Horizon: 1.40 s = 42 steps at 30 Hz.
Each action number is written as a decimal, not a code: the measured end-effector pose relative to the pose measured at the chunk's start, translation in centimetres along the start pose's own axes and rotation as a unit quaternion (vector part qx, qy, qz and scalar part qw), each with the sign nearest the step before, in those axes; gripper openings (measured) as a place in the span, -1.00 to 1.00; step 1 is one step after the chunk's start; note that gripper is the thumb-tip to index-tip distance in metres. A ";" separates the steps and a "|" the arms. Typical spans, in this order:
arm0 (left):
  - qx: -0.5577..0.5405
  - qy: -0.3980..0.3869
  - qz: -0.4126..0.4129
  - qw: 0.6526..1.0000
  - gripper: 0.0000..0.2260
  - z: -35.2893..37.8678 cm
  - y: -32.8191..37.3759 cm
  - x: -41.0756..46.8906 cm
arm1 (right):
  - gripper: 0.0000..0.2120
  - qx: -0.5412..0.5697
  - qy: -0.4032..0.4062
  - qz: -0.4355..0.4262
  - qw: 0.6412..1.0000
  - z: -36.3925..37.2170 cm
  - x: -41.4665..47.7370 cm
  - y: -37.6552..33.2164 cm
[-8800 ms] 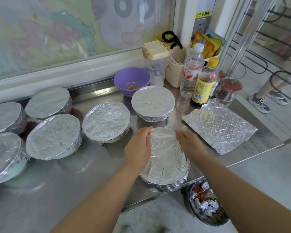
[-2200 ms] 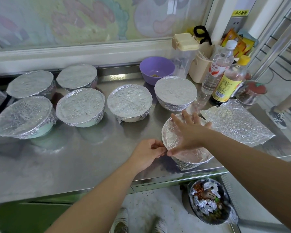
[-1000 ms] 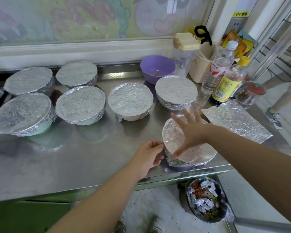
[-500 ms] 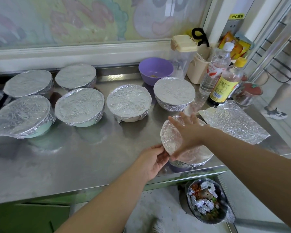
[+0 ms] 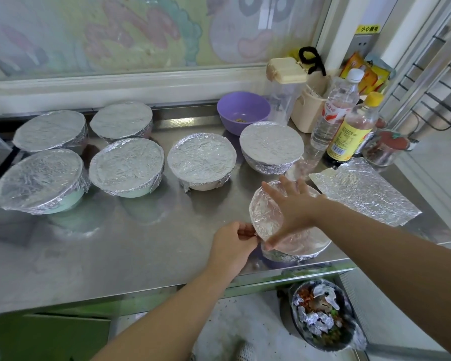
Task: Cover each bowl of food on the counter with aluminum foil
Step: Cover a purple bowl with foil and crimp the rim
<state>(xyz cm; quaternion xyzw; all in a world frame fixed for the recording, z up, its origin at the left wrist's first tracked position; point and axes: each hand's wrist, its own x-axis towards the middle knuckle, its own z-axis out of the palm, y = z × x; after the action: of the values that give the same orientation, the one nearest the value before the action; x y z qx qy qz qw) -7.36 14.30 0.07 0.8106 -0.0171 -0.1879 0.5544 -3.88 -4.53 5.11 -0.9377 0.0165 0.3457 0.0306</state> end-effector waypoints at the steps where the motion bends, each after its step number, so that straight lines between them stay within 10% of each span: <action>1: 0.026 -0.001 0.027 0.999 -0.91 -0.2 -0.2 0.1 | 0.45 0.001 0.001 0.000 1.000 0.0 0.0 0.0; 25: 0.306 -0.151 0.188 0.921 -0.63 -3.6 0.7 7.8 | 0.42 0.029 0.023 0.022 0.999 0.1 -0.4 -0.3; 33: 0.064 -0.027 0.040 0.997 -0.89 -2.6 -0.7 5.0 | 0.46 0.089 0.018 0.139 0.986 0.6 0.2 -1.2; 42: -0.180 -0.072 -0.113 0.974 -0.85 -0.1 -1.9 0.8 | 0.45 -0.011 -0.016 -0.009 1.000 -0.2 -0.3 -0.5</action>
<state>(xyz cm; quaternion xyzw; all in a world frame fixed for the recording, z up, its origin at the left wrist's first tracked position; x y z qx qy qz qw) -6.96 14.90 -1.82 0.6783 0.0688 -0.3072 0.6639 -3.93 -4.02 5.49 -0.9325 0.0041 0.3604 0.0236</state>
